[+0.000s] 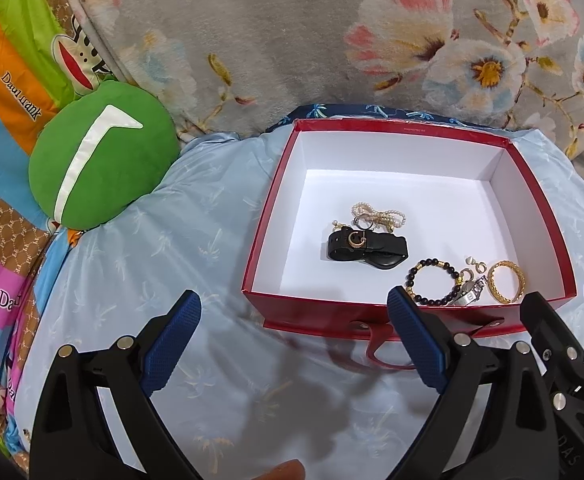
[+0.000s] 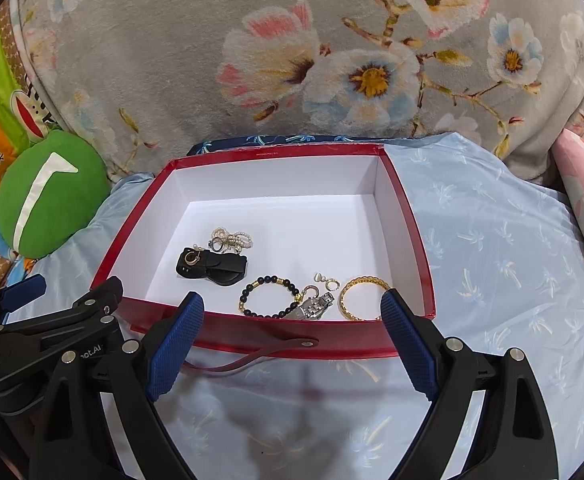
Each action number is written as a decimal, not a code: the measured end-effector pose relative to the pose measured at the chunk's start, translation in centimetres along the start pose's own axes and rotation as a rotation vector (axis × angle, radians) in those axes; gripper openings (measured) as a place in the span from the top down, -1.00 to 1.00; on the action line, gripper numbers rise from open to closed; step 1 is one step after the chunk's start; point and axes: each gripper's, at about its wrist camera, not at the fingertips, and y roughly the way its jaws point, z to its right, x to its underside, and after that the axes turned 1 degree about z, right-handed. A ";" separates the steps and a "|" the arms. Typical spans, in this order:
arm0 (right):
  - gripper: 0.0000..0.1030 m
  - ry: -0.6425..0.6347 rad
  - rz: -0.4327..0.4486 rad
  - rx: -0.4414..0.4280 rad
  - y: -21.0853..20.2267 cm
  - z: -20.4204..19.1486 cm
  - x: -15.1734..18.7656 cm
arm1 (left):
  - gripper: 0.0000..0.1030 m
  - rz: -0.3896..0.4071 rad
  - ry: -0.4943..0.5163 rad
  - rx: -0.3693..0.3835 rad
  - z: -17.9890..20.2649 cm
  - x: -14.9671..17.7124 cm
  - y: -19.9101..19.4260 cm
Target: Organize jewelry
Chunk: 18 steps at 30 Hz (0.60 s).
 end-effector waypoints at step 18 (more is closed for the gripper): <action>-0.70 -0.002 -0.001 0.003 -0.1 0.0 0.0 | -0.80 0.004 0.003 -0.008 0.2 0.1 0.2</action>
